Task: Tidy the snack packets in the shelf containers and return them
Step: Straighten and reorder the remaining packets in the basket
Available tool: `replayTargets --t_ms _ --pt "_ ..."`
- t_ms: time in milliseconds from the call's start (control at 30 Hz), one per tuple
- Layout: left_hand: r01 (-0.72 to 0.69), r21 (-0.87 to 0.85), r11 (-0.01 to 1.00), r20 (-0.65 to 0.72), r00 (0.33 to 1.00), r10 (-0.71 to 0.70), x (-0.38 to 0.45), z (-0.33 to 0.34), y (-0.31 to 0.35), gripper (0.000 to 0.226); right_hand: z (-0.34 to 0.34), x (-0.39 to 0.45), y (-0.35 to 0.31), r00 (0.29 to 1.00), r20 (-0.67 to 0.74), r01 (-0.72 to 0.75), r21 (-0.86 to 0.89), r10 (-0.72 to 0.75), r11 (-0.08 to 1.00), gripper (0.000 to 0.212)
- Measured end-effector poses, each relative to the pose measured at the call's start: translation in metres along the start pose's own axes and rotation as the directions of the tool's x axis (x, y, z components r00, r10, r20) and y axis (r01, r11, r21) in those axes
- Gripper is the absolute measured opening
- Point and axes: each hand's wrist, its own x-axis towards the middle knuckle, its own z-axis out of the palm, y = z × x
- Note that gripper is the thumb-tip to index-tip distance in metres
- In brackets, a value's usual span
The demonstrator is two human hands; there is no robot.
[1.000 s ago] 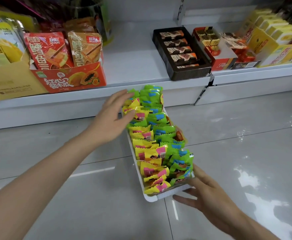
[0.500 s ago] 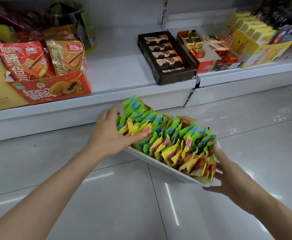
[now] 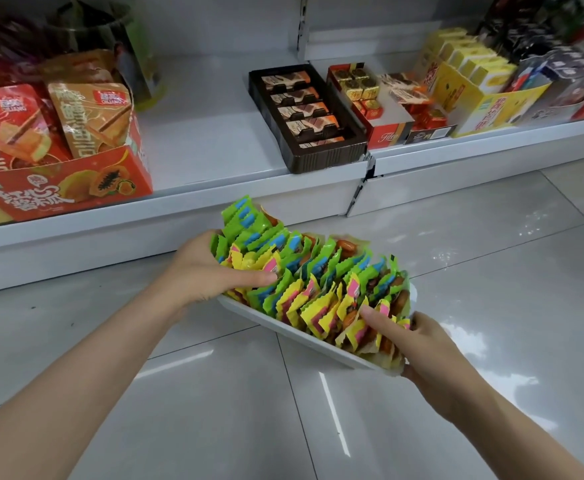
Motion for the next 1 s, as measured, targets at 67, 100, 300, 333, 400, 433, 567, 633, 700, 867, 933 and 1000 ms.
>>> replayTargets --t_ms 67,100,300,333,400,433,567,633,700,867,933,1000 --pt "-0.035 -0.022 0.999 -0.036 0.999 0.034 -0.002 0.004 -0.002 0.076 0.002 0.001 0.001 0.999 -0.028 0.018 0.015 -0.017 1.000 0.067" --pt "-0.040 -0.025 0.999 -0.051 0.998 0.038 -0.003 0.005 -0.002 0.078 0.003 0.000 0.003 0.999 -0.049 0.021 0.012 -0.020 1.000 0.068" --pt "-0.151 -0.005 0.989 -0.100 0.984 0.150 -0.019 -0.002 0.016 0.098 0.007 -0.014 0.006 0.994 -0.093 0.069 0.039 -0.065 0.997 0.074" --pt "-0.178 0.003 0.984 -0.095 0.980 0.177 -0.023 -0.007 0.025 0.098 0.007 -0.020 0.003 0.993 -0.095 0.082 0.047 -0.077 0.995 0.073" --pt "-0.221 0.021 0.975 -0.092 0.971 0.222 -0.032 -0.019 0.048 0.098 0.009 -0.033 -0.011 0.989 -0.093 0.121 0.059 -0.115 0.991 0.070" --pt "-0.231 0.029 0.972 -0.095 0.968 0.233 -0.036 -0.025 0.059 0.098 0.011 -0.039 -0.019 0.988 -0.092 0.133 0.066 -0.126 0.989 0.068" --pt "-0.244 0.080 0.967 -0.108 0.962 0.251 -0.055 -0.045 0.095 0.096 0.020 -0.072 -0.052 0.991 -0.038 0.130 0.086 -0.127 0.988 0.047" --pt "-0.264 0.106 0.959 -0.101 0.956 0.275 -0.062 -0.056 0.107 0.096 0.027 -0.087 -0.064 0.987 -0.024 0.158 0.084 -0.157 0.984 0.039" --pt "-0.279 0.144 0.950 -0.121 0.947 0.296 -0.064 -0.069 0.118 0.101 0.033 -0.095 -0.071 0.978 -0.016 0.211 0.097 -0.210 0.973 0.041" --pt "-0.269 0.218 0.938 -0.195 0.930 0.312 -0.050 -0.091 0.145 0.116 0.055 -0.084 -0.091 0.952 -0.121 0.290 0.077 -0.280 0.954 0.070" --pt "-0.298 0.234 0.925 -0.203 0.916 0.346 -0.037 -0.096 0.154 0.104 0.065 -0.073 -0.098 0.942 -0.146 0.315 0.067 -0.304 0.947 0.068" --pt "-0.288 0.275 0.917 -0.194 0.918 0.347 -0.022 -0.100 0.161 0.103 0.075 -0.062 -0.102 0.944 -0.153 0.304 0.065 -0.292 0.950 0.073"
